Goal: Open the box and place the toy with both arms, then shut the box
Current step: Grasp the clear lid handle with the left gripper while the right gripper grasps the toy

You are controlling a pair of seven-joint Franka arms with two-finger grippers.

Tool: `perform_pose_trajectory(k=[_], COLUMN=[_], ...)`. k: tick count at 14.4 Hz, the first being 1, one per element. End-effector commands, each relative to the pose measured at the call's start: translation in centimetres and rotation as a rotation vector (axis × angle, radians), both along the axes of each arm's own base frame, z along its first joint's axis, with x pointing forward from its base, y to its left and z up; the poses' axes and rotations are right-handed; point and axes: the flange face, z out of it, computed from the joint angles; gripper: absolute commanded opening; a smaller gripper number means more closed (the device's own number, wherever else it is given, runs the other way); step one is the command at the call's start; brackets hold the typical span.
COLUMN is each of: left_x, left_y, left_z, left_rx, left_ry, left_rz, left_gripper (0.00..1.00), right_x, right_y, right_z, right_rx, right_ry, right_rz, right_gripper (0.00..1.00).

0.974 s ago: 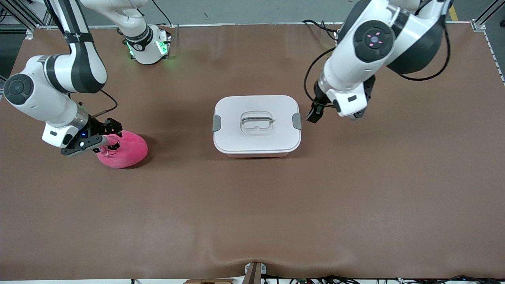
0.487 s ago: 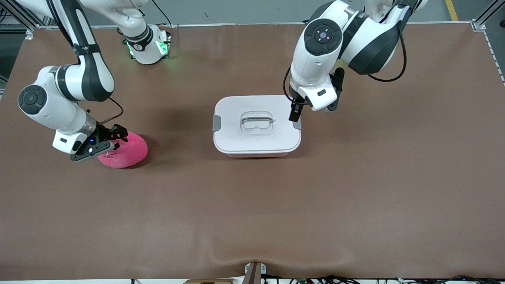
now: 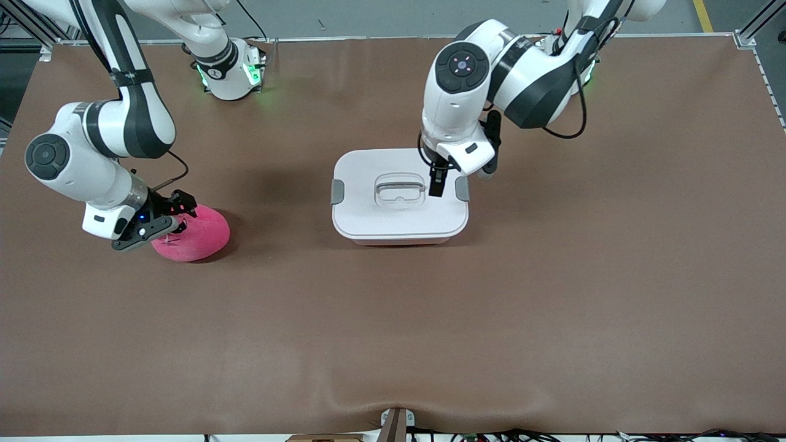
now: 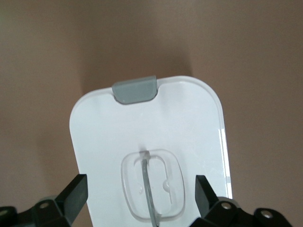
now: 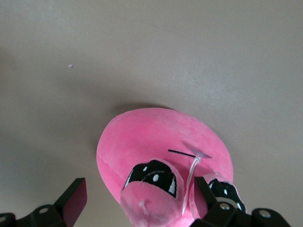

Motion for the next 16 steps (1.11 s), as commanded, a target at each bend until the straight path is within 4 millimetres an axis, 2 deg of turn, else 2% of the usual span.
perform_pose_trajectory(k=[1, 6, 8, 13, 16], left_x=[-0.7, -1.7, -1.9, -1.5, -1.4], left_y=[-2.0, -4.7, -5.9, -6.8, -7.5], left_z=[-1.5, -5.0, -6.4, -8.3, -8.2], left_rx=[0.015, 0.039, 0.065, 0.049, 0.01], left_ry=[-0.012, 0.012, -0.043, -0.077, -0.104], left_rz=[0.036, 0.058, 0.089, 0.139, 0.159], left_gripper=[1.0, 1.0, 1.0, 1.0, 1.0], right_x=[-0.5, -0.6, -0.6, -0.6, -0.2], right_y=[-0.1, 0.0, 0.0, 0.3, 0.8], right_z=[-0.2, -1.3, -1.8, -1.8, -0.8], right_rx=[-0.008, -0.012, -0.013, -0.024, -0.058], right_ry=[0.01, 0.03, 0.039, 0.058, 0.068], right_rz=[0.022, 0.03, 0.03, 0.111, 0.15], right_gripper=[1.0, 1.0, 1.0, 1.0, 1.0])
